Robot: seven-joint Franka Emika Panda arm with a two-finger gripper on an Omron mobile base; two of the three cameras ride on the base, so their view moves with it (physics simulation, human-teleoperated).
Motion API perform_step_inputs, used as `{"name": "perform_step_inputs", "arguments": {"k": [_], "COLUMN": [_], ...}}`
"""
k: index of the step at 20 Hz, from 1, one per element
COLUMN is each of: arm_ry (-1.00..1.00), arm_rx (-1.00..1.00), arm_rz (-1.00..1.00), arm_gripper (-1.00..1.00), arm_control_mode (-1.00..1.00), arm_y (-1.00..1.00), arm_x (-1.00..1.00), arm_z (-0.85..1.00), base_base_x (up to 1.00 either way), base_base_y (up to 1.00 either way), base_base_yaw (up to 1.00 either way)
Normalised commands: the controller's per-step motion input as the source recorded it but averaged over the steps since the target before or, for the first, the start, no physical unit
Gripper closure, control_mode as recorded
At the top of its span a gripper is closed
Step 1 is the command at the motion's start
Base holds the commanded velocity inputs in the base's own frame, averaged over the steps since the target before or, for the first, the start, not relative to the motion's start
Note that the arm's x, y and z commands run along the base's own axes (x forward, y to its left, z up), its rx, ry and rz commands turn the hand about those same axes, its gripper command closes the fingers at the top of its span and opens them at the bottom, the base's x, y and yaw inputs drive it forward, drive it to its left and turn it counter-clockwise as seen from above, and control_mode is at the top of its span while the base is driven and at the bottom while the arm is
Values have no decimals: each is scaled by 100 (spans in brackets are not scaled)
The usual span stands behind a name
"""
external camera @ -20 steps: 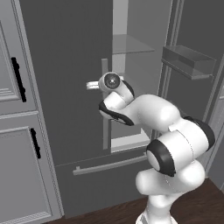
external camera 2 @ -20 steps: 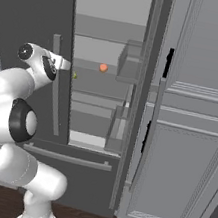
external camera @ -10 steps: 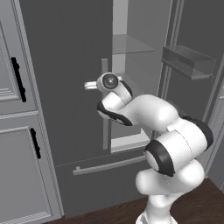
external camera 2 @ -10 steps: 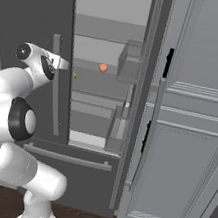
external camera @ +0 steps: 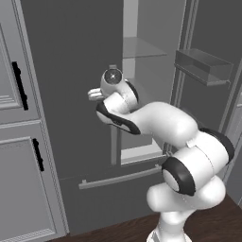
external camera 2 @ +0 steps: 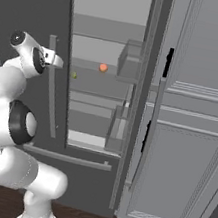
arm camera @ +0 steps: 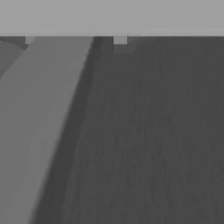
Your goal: Grab a lemon wedge from the fridge and one ice cube from the ice bowl, and put them in the glass of lemonade.
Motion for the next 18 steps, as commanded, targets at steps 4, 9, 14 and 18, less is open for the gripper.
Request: {"name": "perform_step_inputs", "arguments": {"k": [4, 9, 14, 18], "arm_ry": [-3, -29, -29, -25], "arm_rx": [0, 0, 0, 7], "arm_rz": [18, 17, 13, 9], "arm_gripper": [100, 100, 100, 100], "arm_control_mode": [-100, -100, -100, -100], "arm_y": [85, 81, 33, -3], "arm_x": [-95, -100, -100, -100], "arm_z": [39, 20, 51, 80], "base_base_x": [0, 0, 0, 0], "base_base_y": [0, 0, 0, 0], "base_base_yaw": [0, 0, 0, 0]}}
